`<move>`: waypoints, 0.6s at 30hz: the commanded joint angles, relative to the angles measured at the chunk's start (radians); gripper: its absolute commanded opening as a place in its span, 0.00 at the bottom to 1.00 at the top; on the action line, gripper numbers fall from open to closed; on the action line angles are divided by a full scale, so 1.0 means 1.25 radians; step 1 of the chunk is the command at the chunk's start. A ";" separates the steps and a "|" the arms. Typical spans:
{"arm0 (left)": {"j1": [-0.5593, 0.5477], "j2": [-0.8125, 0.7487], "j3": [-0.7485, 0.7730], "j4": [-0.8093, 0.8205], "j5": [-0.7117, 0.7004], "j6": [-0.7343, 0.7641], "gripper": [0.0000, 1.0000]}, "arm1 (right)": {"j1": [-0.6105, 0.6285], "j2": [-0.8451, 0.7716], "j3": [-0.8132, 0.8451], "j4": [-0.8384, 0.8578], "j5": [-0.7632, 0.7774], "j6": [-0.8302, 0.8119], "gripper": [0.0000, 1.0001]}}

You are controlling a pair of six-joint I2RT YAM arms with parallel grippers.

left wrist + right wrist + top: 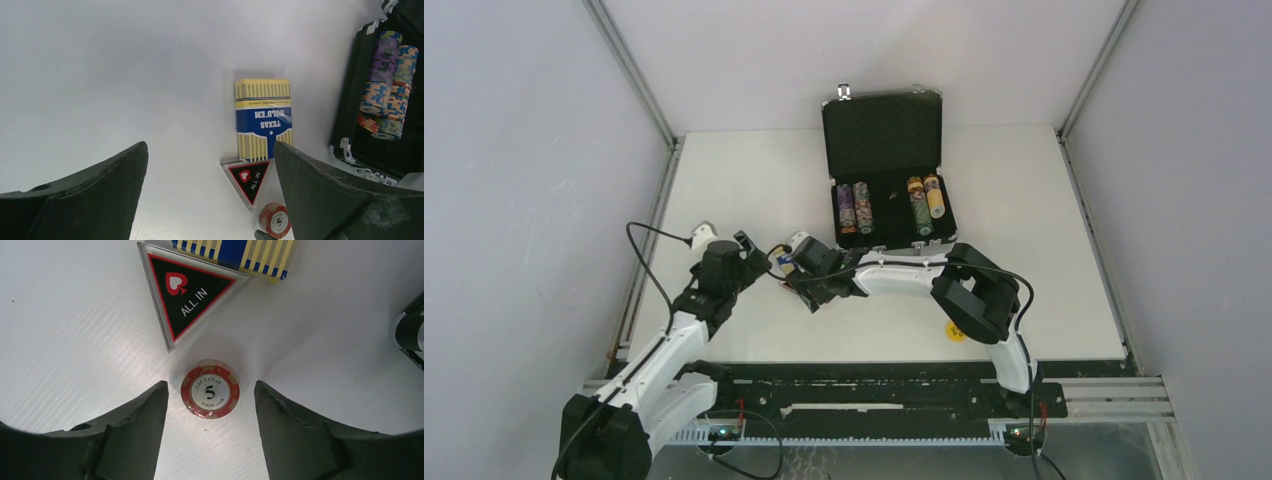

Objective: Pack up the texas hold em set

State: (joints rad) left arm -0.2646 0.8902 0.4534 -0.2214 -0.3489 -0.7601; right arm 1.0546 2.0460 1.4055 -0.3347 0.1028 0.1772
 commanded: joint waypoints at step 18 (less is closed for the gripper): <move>0.008 -0.017 -0.026 0.049 0.063 0.001 1.00 | 0.012 -0.092 -0.075 0.047 0.067 0.007 0.33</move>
State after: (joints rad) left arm -0.2626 0.8879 0.4423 -0.1986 -0.2939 -0.7601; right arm 1.0668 2.0220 1.3487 -0.2962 0.1329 0.1909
